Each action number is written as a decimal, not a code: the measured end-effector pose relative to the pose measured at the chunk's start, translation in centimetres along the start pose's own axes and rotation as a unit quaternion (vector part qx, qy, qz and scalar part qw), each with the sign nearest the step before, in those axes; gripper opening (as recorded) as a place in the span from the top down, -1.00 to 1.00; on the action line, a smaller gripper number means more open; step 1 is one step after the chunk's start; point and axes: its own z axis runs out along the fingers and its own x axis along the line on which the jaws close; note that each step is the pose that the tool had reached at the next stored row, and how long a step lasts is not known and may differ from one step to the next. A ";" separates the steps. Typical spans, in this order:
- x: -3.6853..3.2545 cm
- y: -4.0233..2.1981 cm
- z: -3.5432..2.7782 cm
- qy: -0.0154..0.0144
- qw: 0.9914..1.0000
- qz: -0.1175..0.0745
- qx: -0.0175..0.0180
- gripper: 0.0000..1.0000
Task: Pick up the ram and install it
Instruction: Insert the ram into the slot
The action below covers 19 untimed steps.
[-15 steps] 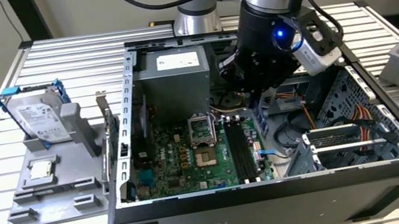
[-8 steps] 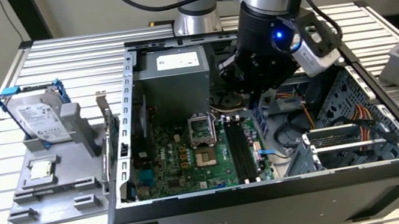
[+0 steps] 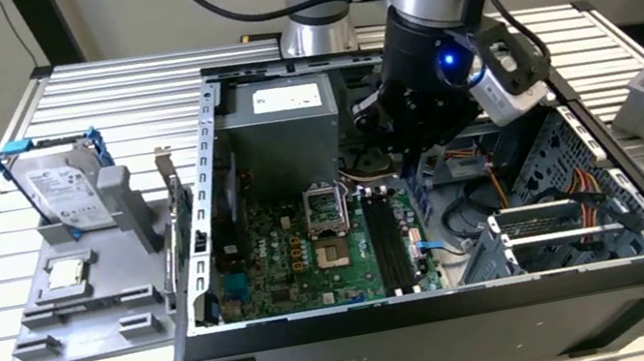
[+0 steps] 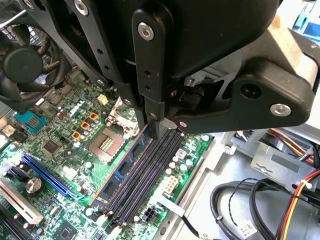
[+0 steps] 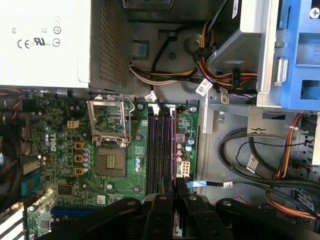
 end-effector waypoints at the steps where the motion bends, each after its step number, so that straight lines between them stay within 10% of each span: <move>1: 0.00 0.02 0.05 0.000 1.000 0.000 0.000 1.00; 19: -0.04 0.19 1.00 0.000 1.000 0.008 0.004 1.00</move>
